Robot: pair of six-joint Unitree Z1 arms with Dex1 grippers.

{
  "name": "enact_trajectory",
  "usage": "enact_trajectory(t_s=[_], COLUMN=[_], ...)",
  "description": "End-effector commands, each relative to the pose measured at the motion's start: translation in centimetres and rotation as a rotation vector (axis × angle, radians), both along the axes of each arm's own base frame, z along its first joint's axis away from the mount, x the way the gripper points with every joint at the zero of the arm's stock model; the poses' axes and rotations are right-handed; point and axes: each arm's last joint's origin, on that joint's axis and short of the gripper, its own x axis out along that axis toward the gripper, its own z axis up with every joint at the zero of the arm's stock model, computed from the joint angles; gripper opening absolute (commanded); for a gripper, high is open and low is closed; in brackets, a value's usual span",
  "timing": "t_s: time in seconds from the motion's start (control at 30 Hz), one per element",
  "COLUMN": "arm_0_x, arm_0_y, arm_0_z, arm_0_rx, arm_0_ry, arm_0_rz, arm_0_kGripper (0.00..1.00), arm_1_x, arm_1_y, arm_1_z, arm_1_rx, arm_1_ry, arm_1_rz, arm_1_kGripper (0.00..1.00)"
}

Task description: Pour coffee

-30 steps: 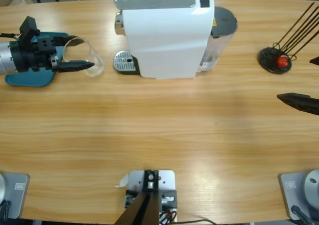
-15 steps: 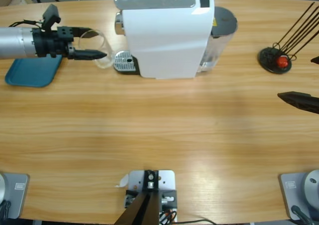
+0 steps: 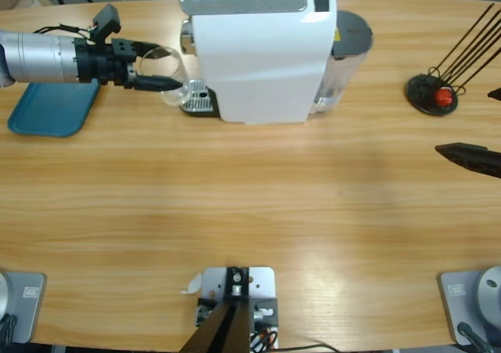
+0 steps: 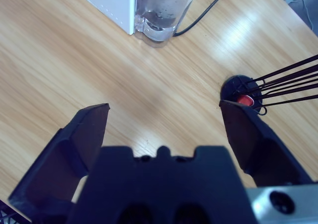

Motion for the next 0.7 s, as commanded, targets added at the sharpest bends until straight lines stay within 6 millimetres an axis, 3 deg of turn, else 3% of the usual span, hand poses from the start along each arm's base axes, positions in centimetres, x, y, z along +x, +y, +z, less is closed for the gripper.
enact_trajectory(t_s=[0.03, 0.43, 0.7], arm_0_x=[0.4, -0.3, 1.1], arm_0_y=[-1.6, -3.3, -4.0], arm_0_z=[-1.4, -1.8, -1.3], arm_0_rx=[0.018, 0.083, 0.108], arm_0_ry=[0.038, 0.012, 0.055], arm_0_rz=[-0.032, -0.010, -0.009], arm_0_kGripper=[0.000, 0.000, 0.000], arm_1_x=[0.4, 0.7, 0.4], arm_1_y=[0.3, 0.6, 0.1], arm_1_z=[-1.0, -1.2, -1.0], arm_1_rx=[-0.033, -0.038, -0.031], arm_1_ry=[0.022, 0.025, 0.018], arm_1_rz=[-0.030, -0.031, -0.032], arm_1_kGripper=[1.000, 1.000, 1.000])
